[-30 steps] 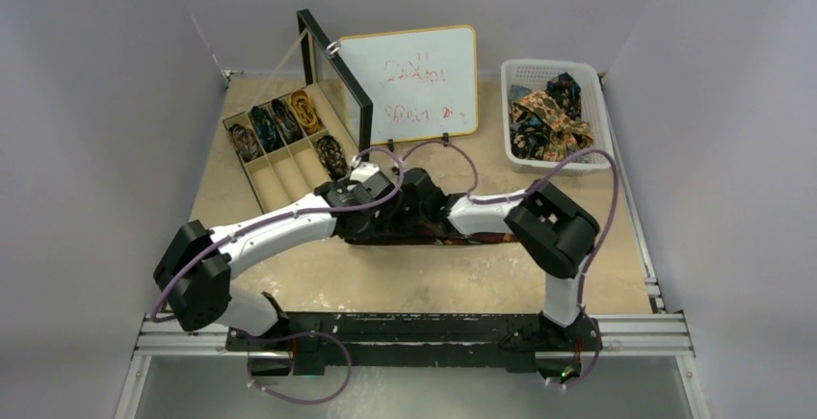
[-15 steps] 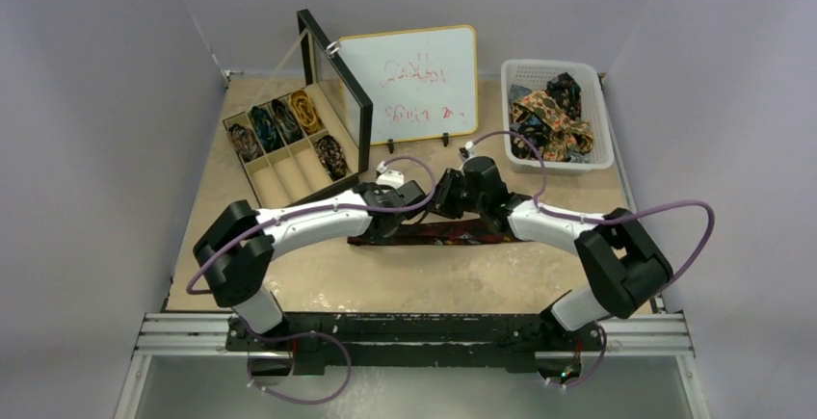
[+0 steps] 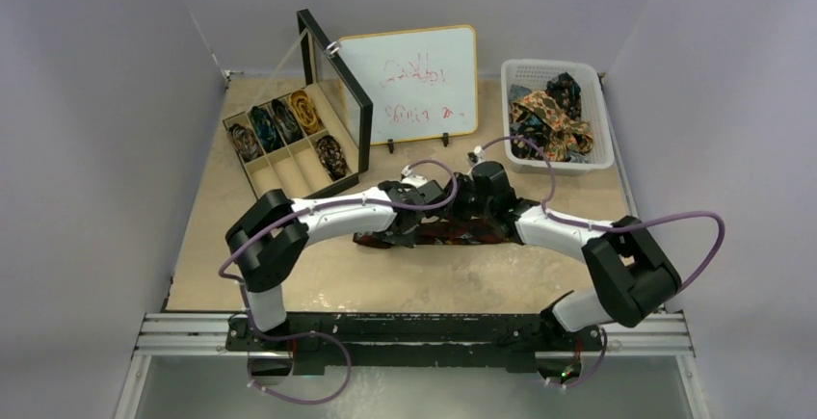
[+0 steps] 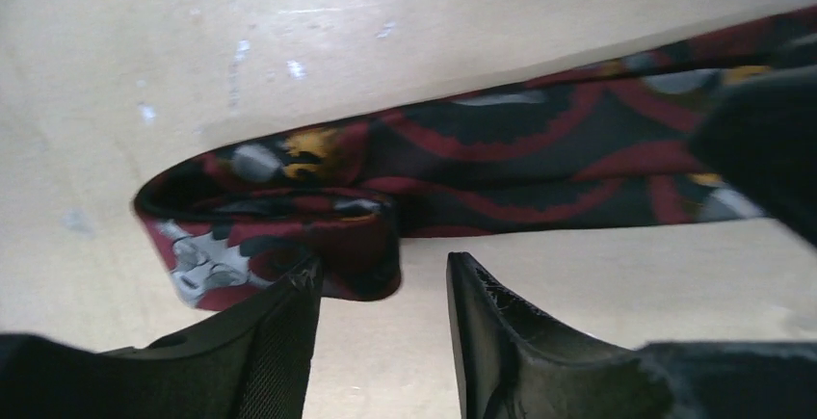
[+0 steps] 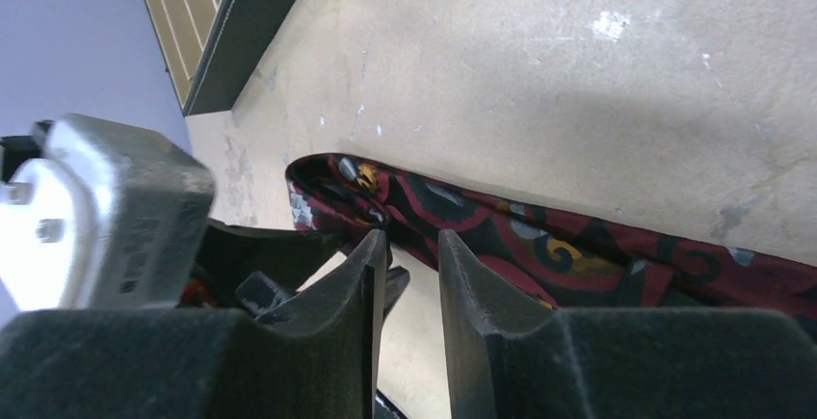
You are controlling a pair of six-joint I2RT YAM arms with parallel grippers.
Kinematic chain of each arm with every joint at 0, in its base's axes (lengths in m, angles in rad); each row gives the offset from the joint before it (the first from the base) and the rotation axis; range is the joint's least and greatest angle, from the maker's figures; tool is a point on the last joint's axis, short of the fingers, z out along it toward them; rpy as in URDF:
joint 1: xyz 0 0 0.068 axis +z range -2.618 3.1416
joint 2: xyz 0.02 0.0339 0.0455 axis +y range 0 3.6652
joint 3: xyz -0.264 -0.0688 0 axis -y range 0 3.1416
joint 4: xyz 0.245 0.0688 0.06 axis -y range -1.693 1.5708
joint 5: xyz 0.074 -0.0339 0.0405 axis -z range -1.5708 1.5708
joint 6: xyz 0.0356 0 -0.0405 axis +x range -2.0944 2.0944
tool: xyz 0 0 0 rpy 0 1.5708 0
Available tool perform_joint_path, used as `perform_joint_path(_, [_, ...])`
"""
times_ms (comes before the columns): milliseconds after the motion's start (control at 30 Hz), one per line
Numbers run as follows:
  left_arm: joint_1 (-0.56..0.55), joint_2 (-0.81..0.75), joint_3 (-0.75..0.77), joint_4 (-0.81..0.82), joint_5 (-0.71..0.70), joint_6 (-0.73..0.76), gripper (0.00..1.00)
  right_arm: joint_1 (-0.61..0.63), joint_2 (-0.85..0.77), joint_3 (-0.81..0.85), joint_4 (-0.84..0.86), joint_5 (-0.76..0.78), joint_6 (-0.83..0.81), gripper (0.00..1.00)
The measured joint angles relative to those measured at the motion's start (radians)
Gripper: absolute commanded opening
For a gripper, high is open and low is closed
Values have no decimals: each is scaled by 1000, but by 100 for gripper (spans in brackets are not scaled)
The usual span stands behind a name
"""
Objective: Roll the ties
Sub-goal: Roll the tie at the center of the board.
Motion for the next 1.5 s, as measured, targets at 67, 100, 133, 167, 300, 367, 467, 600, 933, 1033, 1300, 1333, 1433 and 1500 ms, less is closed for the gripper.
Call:
perform_joint_path(67, [6,0,14,24,45,13,52,-6,-3,-12,0,-4,-5,38])
perform_joint_path(100, [11,-2,21,40,70,14,54,-11,-10,-19,-1,-5,-14,42])
perform_joint_path(133, [17,-8,23,55,91,16,60,-16,-16,-23,-1,-8,-22,47])
perform_joint_path(167, [30,-26,18,77,126,19,62,-21,-23,-25,-2,-10,-32,51])
perform_joint_path(300, [117,-200,-58,154,235,31,67,-41,-74,-24,3,-40,-135,78])
perform_joint_path(367, [180,-338,-125,193,283,31,68,-42,-97,-19,30,-72,-215,89])
perform_joint_path(467, [288,-531,-227,228,344,31,68,-16,-100,2,99,-142,-383,99])
perform_joint_path(600, [435,-658,-351,264,447,31,68,126,-58,46,123,-146,-625,99])
perform_joint_path(933, [788,-775,-626,292,713,31,68,336,180,192,51,-135,-1111,99])
perform_joint_path(1033, [839,-793,-655,304,755,29,68,357,254,246,27,-133,-1173,99])
perform_joint_path(1300, [862,-811,-664,342,822,17,68,366,396,336,-17,-109,-1263,95])
perform_joint_path(1333, [864,-811,-666,352,830,12,68,365,407,341,-23,-108,-1269,93])
perform_joint_path(1433, [866,-810,-667,374,859,4,68,365,437,354,-45,-108,-1286,84])
perform_joint_path(1500, [866,-810,-668,387,873,3,68,362,447,369,-53,-111,-1301,74])
